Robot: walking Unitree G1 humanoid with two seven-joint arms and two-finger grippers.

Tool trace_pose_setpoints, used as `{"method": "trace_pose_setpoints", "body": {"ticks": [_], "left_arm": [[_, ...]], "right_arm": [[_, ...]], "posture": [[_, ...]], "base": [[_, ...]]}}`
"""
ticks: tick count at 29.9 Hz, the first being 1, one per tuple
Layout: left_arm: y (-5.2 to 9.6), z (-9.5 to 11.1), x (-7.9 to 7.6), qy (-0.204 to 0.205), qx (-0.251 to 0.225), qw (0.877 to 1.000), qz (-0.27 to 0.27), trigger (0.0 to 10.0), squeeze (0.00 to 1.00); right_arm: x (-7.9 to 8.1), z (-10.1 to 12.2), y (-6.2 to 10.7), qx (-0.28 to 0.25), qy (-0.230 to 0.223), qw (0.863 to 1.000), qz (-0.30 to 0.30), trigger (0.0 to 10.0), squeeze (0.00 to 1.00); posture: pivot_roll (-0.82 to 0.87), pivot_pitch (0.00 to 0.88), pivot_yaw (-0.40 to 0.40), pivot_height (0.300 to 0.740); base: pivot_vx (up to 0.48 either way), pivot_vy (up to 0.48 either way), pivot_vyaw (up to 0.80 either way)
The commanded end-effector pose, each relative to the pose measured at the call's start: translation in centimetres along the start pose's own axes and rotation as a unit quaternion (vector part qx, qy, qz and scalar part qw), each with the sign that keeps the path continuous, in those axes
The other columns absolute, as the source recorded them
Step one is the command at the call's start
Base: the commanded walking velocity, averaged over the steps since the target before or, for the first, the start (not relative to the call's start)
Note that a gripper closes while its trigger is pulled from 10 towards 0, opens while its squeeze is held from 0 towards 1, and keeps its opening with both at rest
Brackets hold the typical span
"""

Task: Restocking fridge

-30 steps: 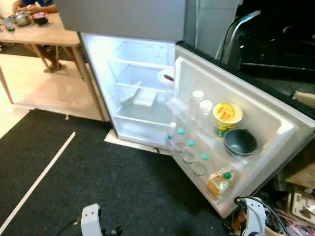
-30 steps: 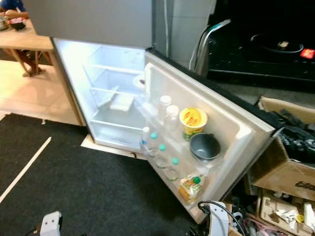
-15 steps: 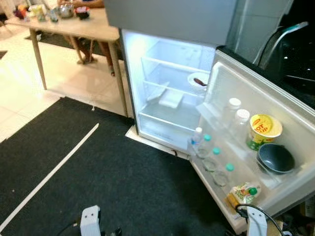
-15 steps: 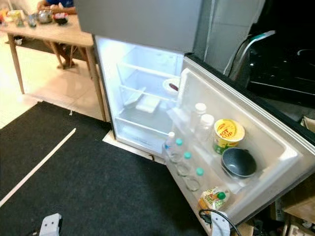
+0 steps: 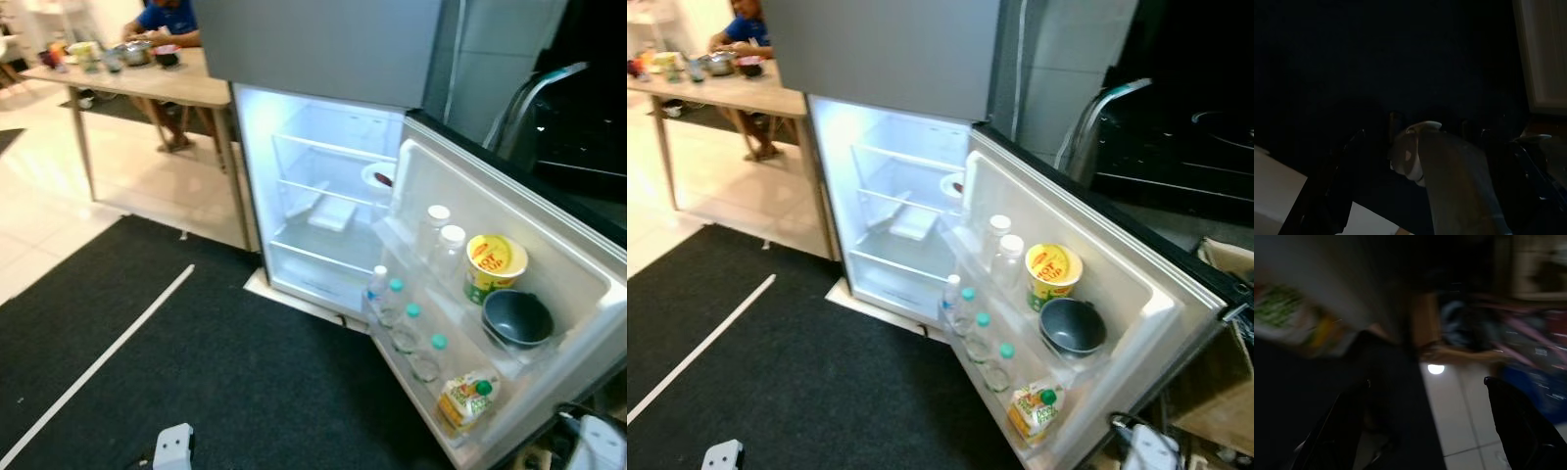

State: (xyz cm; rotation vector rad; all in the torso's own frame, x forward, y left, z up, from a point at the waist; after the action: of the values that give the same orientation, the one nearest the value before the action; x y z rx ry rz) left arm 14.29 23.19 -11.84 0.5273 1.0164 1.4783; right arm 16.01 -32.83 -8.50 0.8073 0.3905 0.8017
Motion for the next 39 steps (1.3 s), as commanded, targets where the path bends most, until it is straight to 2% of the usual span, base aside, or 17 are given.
{"method": "trace_pose_setpoints", "body": {"ticks": [1, 5, 6, 7, 10, 11, 14, 15, 17, 18, 20, 27, 28, 30, 33, 36, 39], "left_arm": [[-0.1, 0.5, 0.1, -0.005, -0.001, 1.000, 0.003, 10.0, 0.00], [-0.5, 0.7, -0.8, -0.004, -0.002, 1.000, -0.003, 10.0, 0.00], [-0.7, 0.6, -1.5, -0.003, -0.002, 1.000, -0.007, 10.0, 0.00], [-0.7, 0.6, -1.5, -0.003, -0.002, 1.000, -0.007, 10.0, 0.00], [-0.9, 0.5, -1.9, -0.003, -0.002, 1.000, -0.010, 10.0, 0.00], [-0.9, 0.5, -1.9, -0.003, -0.002, 1.000, -0.010, 10.0, 0.00], [-0.9, 0.4, -1.9, -0.004, -0.001, 1.000, -0.013, 10.0, 0.00], [-0.9, 0.4, -1.9, -0.004, -0.001, 1.000, -0.013, 10.0, 0.00], [-0.8, 0.5, -1.8, -0.003, -0.003, 1.000, -0.013, 10.0, 0.00], [-0.8, 0.5, -1.8, -0.003, -0.003, 1.000, -0.013, 10.0, 0.00], [-0.7, 0.5, -1.6, -0.001, -0.005, 1.000, -0.013, 10.0, 0.00], [-0.6, 0.5, -1.4, 0.000, -0.006, 1.000, -0.012, 10.0, 0.00], [-0.6, 0.5, -1.4, 0.000, -0.006, 1.000, -0.012, 10.0, 0.00], [-0.6, 0.5, -1.4, 0.001, -0.005, 1.000, -0.013, 10.0, 0.00], [-0.6, 0.5, -1.4, 0.001, -0.006, 1.000, -0.014, 10.0, 0.00], [-0.6, 0.6, -1.3, 0.001, -0.007, 1.000, -0.014, 10.0, 0.00], [-0.5, 0.6, -1.0, 0.000, -0.007, 1.000, -0.013, 10.0, 0.00]], "right_arm": [[-1.0, 0.7, 0.0, -0.009, -0.013, 1.000, -0.027, 10.0, 0.00], [-2.3, 1.1, 0.1, -0.013, -0.017, 0.998, -0.056, 10.0, 0.00], [-3.6, 2.4, 0.2, -0.042, -0.077, 0.993, -0.084, 0.0, 0.00], [-3.6, 2.4, 0.2, -0.042, -0.077, 0.993, -0.084, 0.0, 0.00], [-4.1, 5.0, 0.2, -0.096, -0.176, 0.977, -0.078, 0.0, 0.00], [-4.1, 5.0, 0.2, -0.096, -0.176, 0.977, -0.078, 0.0, 0.00], [-3.4, 10.4, 0.5, -0.177, -0.266, 0.947, -0.023, 0.0, 0.00], [-3.4, 10.4, 0.5, -0.177, -0.266, 0.947, -0.023, 0.0, 0.00], [-3.2, 13.2, 0.9, -0.216, -0.284, 0.934, -0.007, 0.0, 0.00], [-3.2, 13.2, 0.9, -0.216, -0.284, 0.934, -0.007, 0.0, 0.00], [-3.2, 15.4, 1.4, -0.246, -0.295, 0.923, 0.001, 0.0, 0.00], [-3.0, 17.5, 1.9, -0.275, -0.302, 0.912, 0.020, 0.0, 0.00], [-2.9, 17.9, 2.0, -0.279, -0.300, 0.912, 0.030, 10.0, 0.00], [-2.8, 18.0, 2.1, -0.282, -0.298, 0.911, 0.037, 10.0, 0.00], [-3.7, 17.8, 2.1, -0.283, -0.295, 0.912, 0.024, 10.0, 0.00], [-5.4, 17.7, 2.4, -0.286, -0.296, 0.911, -0.014, 10.0, 0.00], [-6.0, 18.6, 2.9, -0.308, -0.325, 0.894, -0.004, 10.0, 0.00]], "posture": [[-0.04, 0.000, 0.002, 0.740], [-0.04, 0.000, 0.000, 0.740], [-0.04, 0.000, 0.000, 0.740], [-0.04, 0.000, 0.000, 0.740], [-0.04, 0.000, -0.001, 0.740], [-0.04, 0.000, -0.001, 0.740], [-0.04, 0.001, -0.001, 0.740], [-0.04, 0.001, -0.001, 0.740], [-0.04, 0.002, -0.001, 0.740], [-0.04, 0.002, -0.001, 0.740], [-0.04, 0.006, -0.003, 0.740], [-0.04, 0.008, -0.004, 0.740], [-0.04, 0.008, -0.004, 0.740], [-0.04, 0.010, -0.005, 0.740], [-0.04, 0.011, -0.005, 0.740], [-0.04, 0.011, -0.005, 0.740], [-0.04, 0.013, -0.003, 0.740]], "base": [[0.000, 0.000, 0.00], [0.000, 0.000, 0.00], [0.000, 0.000, 0.00], [0.000, 0.000, 0.00], [0.000, 0.000, 0.00], [0.000, 0.000, 0.00], [0.000, 0.000, 0.00], [0.000, 0.000, 0.00], [0.000, 0.000, 0.00], [0.000, 0.000, 0.00], [0.000, 0.000, 0.00], [0.000, 0.000, 0.00], [0.000, 0.000, 0.00], [0.000, 0.000, 0.00], [0.000, 0.000, 0.00], [0.000, 0.000, 0.00], [0.000, 0.000, 0.00]]}}
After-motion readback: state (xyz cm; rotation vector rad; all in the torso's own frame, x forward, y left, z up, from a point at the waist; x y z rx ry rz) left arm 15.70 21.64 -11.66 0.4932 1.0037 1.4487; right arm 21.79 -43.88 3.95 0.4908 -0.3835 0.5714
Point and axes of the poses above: a point about 5 cm out from each wrist's last joint towards the gripper, its own y axis pointing back from the gripper into the wrist, its own z axis along the axis of the wrist's last joint, x = y × z, the point moved 3 cm from there along -y, pointing out of the wrist towards the gripper, and after that the axes turned 2 degrees about -y, right-handed, at the moved point
